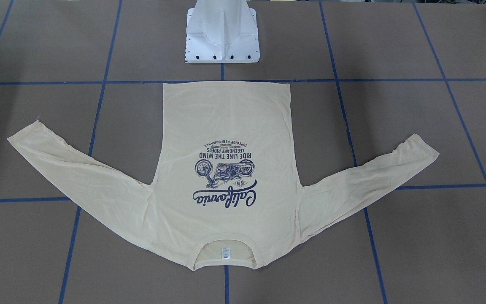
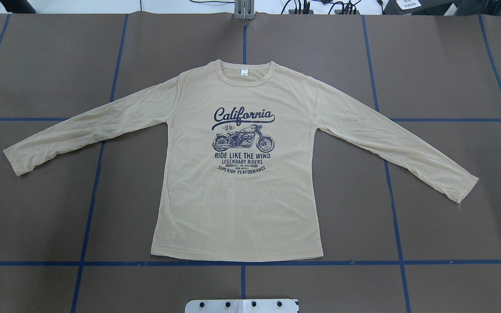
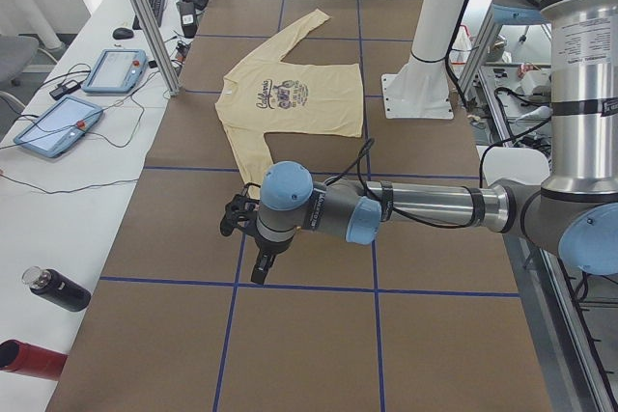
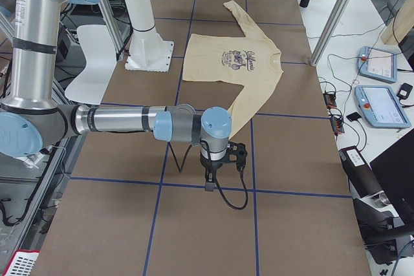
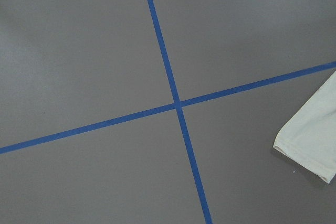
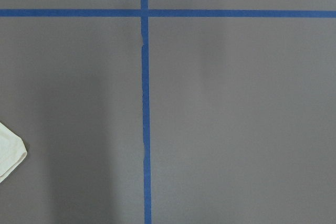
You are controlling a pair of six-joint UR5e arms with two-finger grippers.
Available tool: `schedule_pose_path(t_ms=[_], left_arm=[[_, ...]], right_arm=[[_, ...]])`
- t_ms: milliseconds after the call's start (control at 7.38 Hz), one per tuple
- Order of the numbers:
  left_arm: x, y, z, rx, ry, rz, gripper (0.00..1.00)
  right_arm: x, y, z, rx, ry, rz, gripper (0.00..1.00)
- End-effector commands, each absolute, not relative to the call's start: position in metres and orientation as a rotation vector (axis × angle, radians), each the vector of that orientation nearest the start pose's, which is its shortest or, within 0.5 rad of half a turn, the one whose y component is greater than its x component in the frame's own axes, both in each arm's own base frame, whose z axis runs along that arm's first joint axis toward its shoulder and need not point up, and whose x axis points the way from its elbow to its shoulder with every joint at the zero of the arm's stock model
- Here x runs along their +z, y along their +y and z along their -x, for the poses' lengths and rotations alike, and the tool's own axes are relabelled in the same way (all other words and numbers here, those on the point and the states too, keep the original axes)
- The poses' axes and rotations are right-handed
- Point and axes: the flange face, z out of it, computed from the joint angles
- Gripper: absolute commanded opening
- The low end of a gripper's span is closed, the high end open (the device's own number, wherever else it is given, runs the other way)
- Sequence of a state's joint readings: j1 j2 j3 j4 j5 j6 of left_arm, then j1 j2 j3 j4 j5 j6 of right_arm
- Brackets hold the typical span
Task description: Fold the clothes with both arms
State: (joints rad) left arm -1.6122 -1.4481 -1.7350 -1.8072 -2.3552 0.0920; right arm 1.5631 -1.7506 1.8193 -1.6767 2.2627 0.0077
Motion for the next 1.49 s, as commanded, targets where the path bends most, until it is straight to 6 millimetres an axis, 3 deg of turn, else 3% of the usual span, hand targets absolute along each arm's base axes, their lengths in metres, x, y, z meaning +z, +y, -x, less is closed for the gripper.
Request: schedule_pose_path(t_ms=[0,407,542,678,813,1084,1220,1355], left_arm=[[0.604,-0.456,0.079,0.169,0.759,-0.332,1.0],[0.575,-0.468,0.08,0.243,0.738,-0.521,1.0],[0.562,-0.476,0.08,0.276,0.727,-0.614,1.0],[0.544,-0.488,0.081,0.313,0.714,-0.701,1.0],[0.522,-0.515,0.082,0.322,0.708,-0.742,1.0],[0.534,-0.52,0.081,0.278,0.737,-0.708,1.0],[0.528,-0.519,0.081,0.282,0.735,-0.72,1.0],[0.522,-0.519,0.081,0.295,0.725,-0.747,1.0]], right_arm=[[0.633,-0.414,-0.067,0.013,-0.691,0.038,1.0],[0.577,-0.42,-0.067,-0.016,-0.689,-0.068,1.0],[0.544,-0.438,-0.066,-0.04,-0.694,-0.138,1.0],[0.527,-0.45,-0.066,-0.055,-0.694,-0.176,1.0],[0.517,-0.459,-0.066,-0.062,-0.694,-0.216,1.0],[0.51,-0.464,-0.064,-0.075,-0.726,-0.284,1.0],[0.496,-0.464,-0.055,-0.113,-0.762,-0.331,1.0],[0.494,-0.463,-0.025,-0.074,-0.815,-0.303,1.0]])
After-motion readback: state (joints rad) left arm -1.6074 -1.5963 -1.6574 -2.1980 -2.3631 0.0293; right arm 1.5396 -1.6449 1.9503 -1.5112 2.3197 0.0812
